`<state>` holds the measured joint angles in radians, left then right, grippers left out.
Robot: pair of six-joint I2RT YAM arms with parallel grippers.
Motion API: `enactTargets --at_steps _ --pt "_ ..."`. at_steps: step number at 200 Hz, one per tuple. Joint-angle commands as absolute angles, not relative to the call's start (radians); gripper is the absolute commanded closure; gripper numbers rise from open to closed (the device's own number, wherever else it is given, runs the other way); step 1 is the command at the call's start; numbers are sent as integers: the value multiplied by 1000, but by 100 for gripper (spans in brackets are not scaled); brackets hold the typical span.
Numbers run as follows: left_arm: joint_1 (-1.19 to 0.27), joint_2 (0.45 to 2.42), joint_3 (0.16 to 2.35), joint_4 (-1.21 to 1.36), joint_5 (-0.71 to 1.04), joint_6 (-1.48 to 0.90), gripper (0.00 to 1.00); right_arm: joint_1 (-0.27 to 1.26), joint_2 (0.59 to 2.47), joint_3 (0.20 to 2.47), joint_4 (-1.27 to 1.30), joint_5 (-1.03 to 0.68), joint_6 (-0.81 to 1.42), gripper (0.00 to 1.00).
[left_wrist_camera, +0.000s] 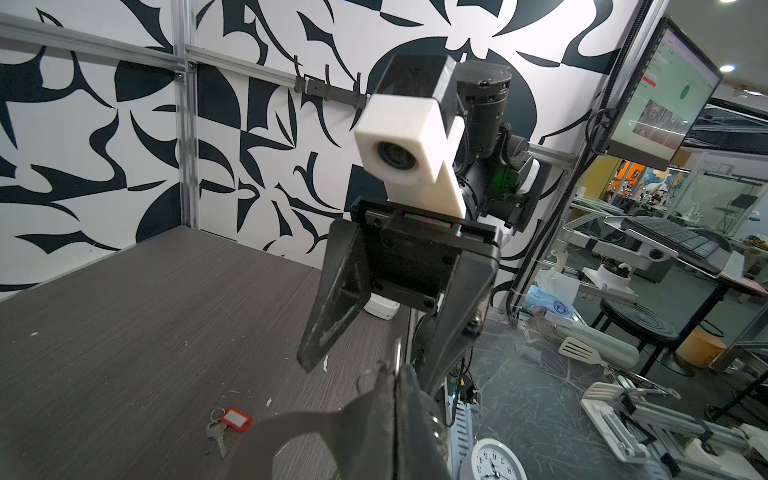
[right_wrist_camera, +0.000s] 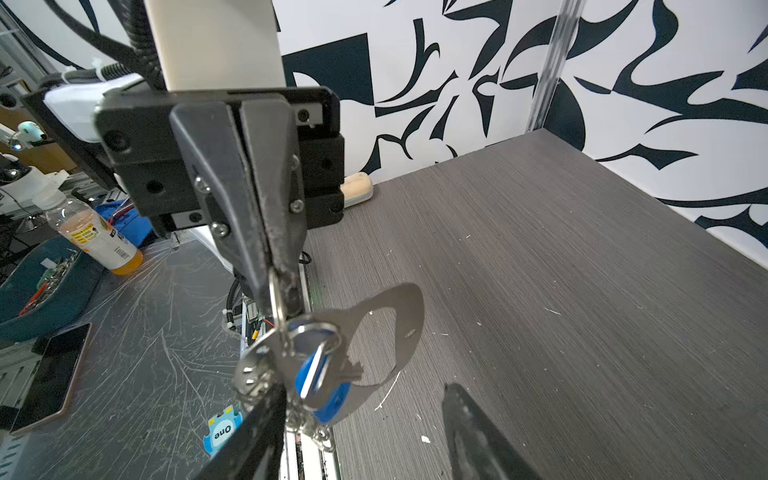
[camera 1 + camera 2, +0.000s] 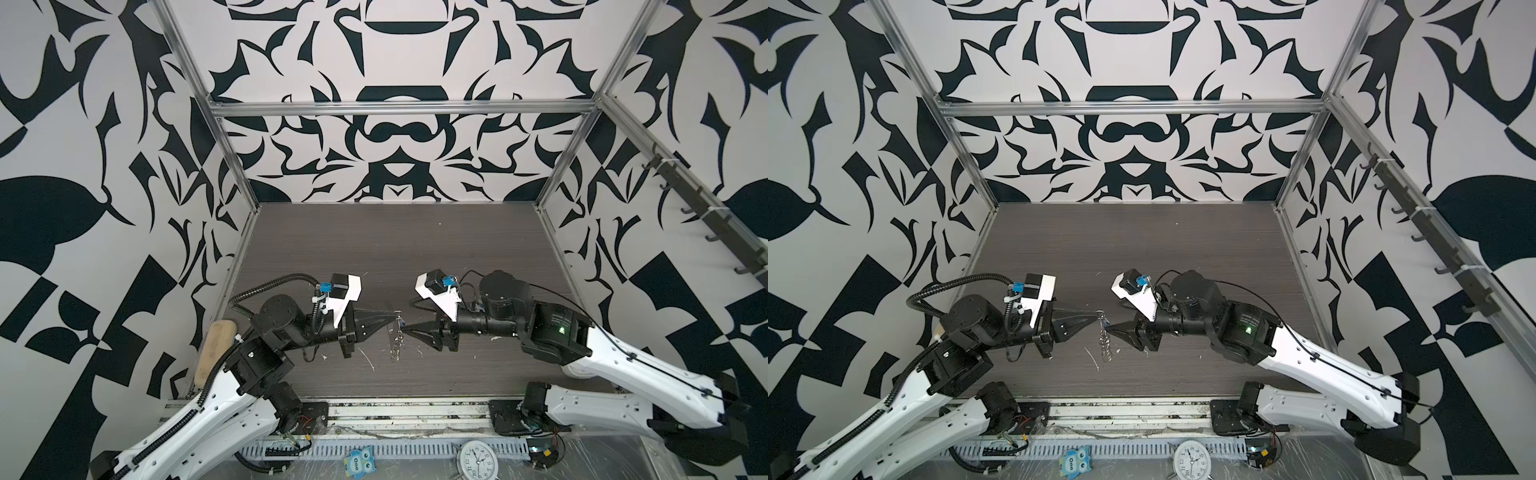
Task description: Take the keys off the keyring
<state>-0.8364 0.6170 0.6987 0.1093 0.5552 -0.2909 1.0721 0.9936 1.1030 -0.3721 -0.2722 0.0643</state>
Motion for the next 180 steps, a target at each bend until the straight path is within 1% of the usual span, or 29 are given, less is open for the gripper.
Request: enactTargets --at_steps 1,38,92,121,146,180 --pt "-838 605 691 160 575 -298 100 1085 998 1111 -313 -254 64 39" --pt "-838 604 688 165 582 -300 100 1092 1003 1121 -307 -251 54 45" --pt "-838 595 683 175 583 -304 100 1100 1015 1137 -316 -256 49 61" --pt "-838 589 680 176 572 -306 100 1103 1016 1141 -319 -249 45 79" --pt "-838 586 667 203 549 -322 100 1110 1022 1149 -322 -245 38 100" --pt "-838 586 609 332 487 -372 100 1135 1046 1152 -283 -248 26 100"
